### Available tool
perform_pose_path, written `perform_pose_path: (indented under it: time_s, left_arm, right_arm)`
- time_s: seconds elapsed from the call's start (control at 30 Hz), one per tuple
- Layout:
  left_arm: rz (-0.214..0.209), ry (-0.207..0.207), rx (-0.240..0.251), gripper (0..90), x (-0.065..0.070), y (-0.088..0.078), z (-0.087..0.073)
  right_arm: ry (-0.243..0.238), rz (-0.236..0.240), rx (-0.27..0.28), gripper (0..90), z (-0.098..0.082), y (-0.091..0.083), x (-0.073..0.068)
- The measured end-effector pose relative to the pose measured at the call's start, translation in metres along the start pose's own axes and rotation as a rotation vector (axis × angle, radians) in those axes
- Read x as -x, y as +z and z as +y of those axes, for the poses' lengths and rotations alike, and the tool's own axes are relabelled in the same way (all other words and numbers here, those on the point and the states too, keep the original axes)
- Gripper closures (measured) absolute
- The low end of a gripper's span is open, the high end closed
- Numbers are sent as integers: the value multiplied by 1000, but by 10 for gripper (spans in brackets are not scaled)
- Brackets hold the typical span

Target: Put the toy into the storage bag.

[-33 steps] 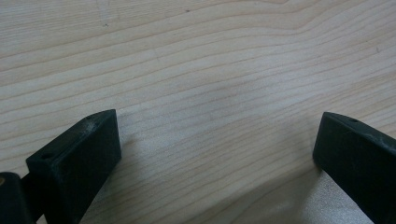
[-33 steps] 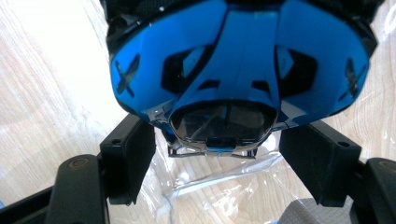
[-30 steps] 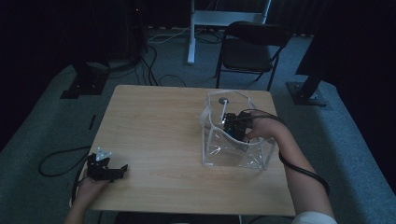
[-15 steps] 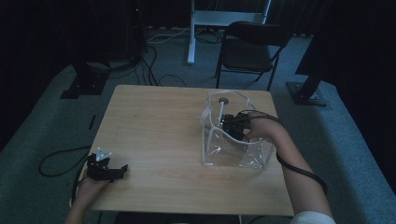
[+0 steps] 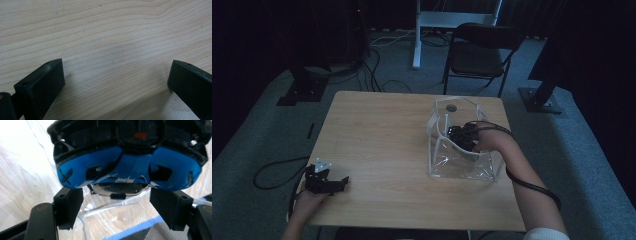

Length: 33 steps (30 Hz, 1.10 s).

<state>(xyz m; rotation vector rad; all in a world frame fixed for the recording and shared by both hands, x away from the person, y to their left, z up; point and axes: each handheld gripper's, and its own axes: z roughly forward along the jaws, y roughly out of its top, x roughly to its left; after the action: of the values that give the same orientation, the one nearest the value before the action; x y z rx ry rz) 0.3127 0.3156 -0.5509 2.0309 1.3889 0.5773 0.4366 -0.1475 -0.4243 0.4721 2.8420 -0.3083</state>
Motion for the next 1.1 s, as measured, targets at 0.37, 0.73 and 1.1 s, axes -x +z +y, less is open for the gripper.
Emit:
perform_pose_path:
  time_s: [0.37,0.73,1.1]
  left_arm:
    - [0,0,0,14,0,0,0]
    - [0,0,0,14,0,0,0]
    - [0,0,0,14,0,0,0]
  right_arm:
    - [6,34,74,266,0,-15,-1]
    - [-9,63,6,266,9,-2,1]
    - [-6,87,-13,265,11,8,0]
